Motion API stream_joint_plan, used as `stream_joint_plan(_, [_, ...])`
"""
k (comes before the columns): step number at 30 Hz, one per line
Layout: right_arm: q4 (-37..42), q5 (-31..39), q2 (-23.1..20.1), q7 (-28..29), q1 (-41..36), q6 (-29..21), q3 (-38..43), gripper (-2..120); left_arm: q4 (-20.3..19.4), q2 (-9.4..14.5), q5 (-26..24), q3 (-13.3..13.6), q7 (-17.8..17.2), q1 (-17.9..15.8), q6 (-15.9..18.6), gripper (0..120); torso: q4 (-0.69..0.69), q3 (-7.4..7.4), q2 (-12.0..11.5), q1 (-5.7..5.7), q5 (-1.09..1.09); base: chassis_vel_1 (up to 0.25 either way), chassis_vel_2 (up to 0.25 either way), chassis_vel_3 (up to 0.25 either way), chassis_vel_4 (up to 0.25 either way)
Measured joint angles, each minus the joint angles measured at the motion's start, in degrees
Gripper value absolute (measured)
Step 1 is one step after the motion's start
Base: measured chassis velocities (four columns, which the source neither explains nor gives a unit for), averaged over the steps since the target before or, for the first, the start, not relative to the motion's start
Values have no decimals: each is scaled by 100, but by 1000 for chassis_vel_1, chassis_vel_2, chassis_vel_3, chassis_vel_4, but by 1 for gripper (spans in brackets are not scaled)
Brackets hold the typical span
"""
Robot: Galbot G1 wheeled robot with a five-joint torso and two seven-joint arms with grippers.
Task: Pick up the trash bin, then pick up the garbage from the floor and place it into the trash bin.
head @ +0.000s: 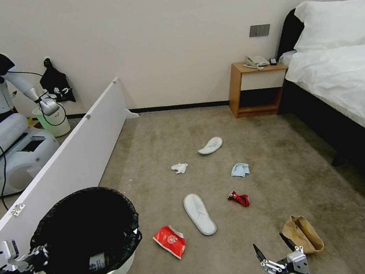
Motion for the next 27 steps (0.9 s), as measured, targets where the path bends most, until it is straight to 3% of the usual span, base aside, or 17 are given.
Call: stream_joint_plan(27, [-118,-18,19,-12,46,15,-47,100,48,5,5,59,-8,-99,5,3,-1,0,0,0,0,-56,55,55,-59])
